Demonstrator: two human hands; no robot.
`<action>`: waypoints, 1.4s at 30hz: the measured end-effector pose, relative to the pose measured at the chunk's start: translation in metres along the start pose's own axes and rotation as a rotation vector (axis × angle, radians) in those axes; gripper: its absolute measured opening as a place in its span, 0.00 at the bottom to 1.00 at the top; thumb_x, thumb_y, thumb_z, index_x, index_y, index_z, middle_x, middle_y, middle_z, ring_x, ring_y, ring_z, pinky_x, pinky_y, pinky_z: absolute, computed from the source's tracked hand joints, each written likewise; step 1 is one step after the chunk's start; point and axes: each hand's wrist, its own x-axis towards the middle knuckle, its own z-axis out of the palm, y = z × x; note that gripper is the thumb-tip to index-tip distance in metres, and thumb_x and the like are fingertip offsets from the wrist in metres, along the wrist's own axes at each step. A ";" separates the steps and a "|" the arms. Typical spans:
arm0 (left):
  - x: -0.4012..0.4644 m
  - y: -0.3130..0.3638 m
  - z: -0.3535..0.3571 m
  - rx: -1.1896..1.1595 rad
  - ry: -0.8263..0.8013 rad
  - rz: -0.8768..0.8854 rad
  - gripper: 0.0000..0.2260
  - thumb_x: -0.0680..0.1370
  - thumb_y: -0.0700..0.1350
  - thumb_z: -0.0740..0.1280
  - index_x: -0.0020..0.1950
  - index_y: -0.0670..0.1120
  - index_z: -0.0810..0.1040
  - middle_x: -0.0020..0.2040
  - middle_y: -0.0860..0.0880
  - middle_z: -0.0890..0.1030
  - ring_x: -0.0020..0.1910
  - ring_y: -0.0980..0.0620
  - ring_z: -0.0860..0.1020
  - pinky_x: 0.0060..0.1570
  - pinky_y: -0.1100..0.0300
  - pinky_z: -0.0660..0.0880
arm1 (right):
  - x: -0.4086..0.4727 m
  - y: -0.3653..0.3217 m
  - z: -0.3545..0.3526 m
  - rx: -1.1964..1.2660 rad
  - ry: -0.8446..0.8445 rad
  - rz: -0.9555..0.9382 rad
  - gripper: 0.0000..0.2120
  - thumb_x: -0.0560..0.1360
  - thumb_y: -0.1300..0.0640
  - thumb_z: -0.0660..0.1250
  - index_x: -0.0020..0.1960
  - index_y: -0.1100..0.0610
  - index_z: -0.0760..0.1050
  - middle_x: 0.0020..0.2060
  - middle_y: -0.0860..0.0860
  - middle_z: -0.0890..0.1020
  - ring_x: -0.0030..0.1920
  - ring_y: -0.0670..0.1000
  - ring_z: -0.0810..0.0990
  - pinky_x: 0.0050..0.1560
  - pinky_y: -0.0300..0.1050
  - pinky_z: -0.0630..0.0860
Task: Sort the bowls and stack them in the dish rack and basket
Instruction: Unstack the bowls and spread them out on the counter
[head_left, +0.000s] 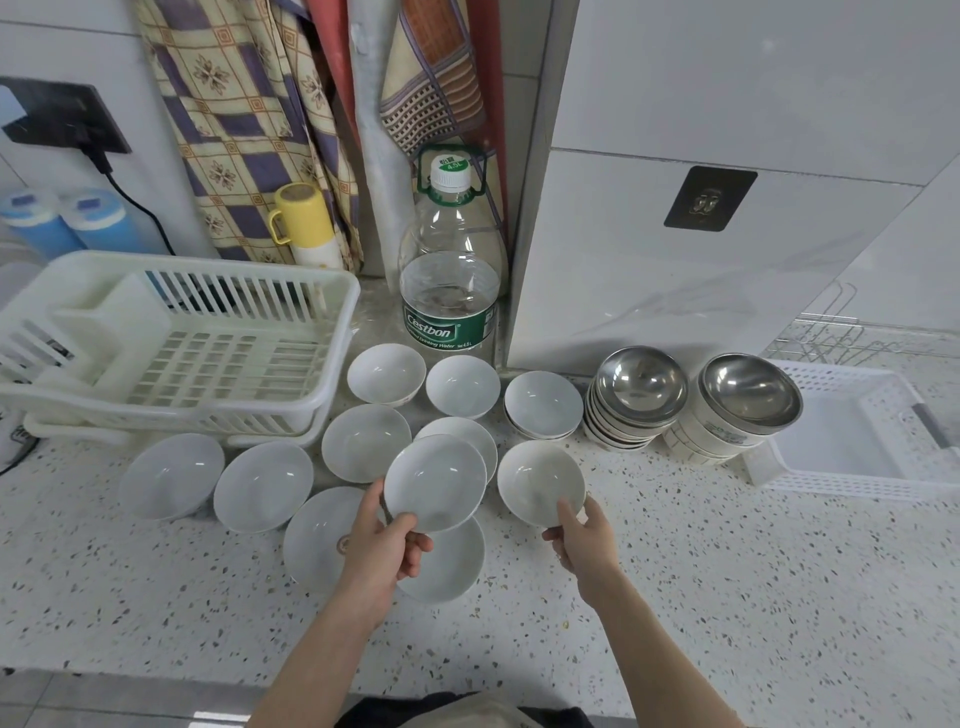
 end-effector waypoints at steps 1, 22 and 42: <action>-0.001 0.000 0.001 0.018 -0.015 0.011 0.23 0.79 0.33 0.60 0.66 0.57 0.72 0.33 0.43 0.80 0.23 0.54 0.72 0.22 0.62 0.66 | -0.001 0.000 -0.001 0.043 -0.020 0.027 0.14 0.80 0.50 0.62 0.64 0.54 0.72 0.29 0.54 0.80 0.23 0.46 0.69 0.23 0.38 0.64; -0.025 -0.052 0.057 0.444 -0.438 0.058 0.26 0.80 0.43 0.60 0.72 0.68 0.60 0.29 0.49 0.82 0.28 0.54 0.78 0.26 0.64 0.71 | -0.067 0.031 -0.055 -0.312 -0.083 -0.264 0.13 0.72 0.67 0.62 0.49 0.53 0.80 0.22 0.46 0.68 0.26 0.48 0.64 0.28 0.40 0.62; -0.025 -0.053 0.053 0.801 -0.519 0.251 0.47 0.62 0.52 0.76 0.62 0.84 0.47 0.53 0.66 0.78 0.46 0.61 0.82 0.46 0.56 0.83 | -0.059 0.044 -0.049 -0.470 -0.122 -0.215 0.16 0.74 0.64 0.60 0.56 0.49 0.76 0.21 0.45 0.67 0.24 0.45 0.62 0.24 0.36 0.60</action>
